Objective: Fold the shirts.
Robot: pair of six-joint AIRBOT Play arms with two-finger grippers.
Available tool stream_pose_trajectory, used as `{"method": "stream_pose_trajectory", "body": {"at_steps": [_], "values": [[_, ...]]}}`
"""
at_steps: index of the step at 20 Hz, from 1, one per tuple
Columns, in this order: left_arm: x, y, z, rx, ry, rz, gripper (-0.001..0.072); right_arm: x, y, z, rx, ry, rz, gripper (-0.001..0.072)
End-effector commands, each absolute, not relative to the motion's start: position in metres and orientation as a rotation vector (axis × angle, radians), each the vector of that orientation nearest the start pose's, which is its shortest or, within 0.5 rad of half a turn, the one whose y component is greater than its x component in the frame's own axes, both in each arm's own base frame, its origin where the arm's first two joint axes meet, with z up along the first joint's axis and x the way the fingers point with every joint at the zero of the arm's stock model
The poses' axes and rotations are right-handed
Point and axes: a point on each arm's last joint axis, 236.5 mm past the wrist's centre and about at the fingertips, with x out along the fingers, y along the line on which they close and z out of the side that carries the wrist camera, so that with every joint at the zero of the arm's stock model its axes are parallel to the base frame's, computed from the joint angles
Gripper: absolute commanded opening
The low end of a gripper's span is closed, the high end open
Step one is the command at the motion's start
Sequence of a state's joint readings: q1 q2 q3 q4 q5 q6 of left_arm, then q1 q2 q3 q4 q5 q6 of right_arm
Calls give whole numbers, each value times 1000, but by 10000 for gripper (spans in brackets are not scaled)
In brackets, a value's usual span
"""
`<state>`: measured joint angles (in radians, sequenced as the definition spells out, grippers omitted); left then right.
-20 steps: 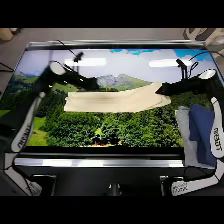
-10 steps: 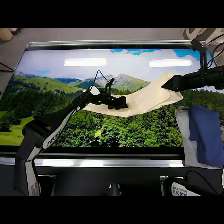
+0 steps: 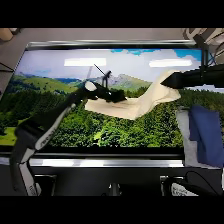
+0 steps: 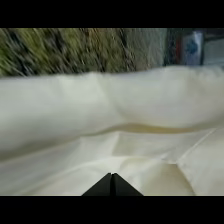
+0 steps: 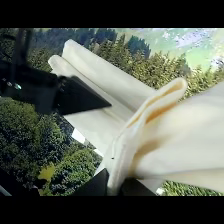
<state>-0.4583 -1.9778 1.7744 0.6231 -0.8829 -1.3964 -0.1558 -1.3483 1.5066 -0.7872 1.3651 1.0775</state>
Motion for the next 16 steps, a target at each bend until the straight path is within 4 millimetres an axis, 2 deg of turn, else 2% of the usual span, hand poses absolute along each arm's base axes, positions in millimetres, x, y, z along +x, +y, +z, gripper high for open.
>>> {"method": "stream_pose_trajectory", "body": {"at_steps": [1, 3, 4, 5, 7, 9, 10, 13, 14, 15, 16], "values": [[530, -267, 83, -330, 905, -599, 22, 451, 157, 144, 298, 879, 772, 22], [541, -188, 158, -293, 748, -487, 22, 462, 207, 122, 336, 885, 831, 22], [539, -156, 191, -293, 682, -442, 22, 465, 230, 108, 353, 900, 854, 22], [532, -126, 223, -305, 623, -400, 22, 466, 251, 92, 370, 920, 869, 22], [513, -83, 270, -315, 539, -338, 23, 469, 292, 57, 415, 955, 890, 23], [492, -61, 300, -307, 492, -307, 23, 472, 326, 38, 495, 957, 913, 23], [483, -57, 310, -302, 478, -302, 23, 471, 338, 30, 530, 962, 919, 23], [469, -62, 323, -290, 461, -316, 23, 464, 361, 8, 597, 1014, 933, 31], [469, -66, 323, -288, 462, -323, 24, 465, 363, 5, 609, 1013, 926, 192], [469, -69, 322, -287, 465, -331, 24, 471, 363, 9, 629, 993, 913, 445], [469, -73, 321, -286, 469, -338, 24, 477, 360, 17, 634, 954, 912, 635]]}}
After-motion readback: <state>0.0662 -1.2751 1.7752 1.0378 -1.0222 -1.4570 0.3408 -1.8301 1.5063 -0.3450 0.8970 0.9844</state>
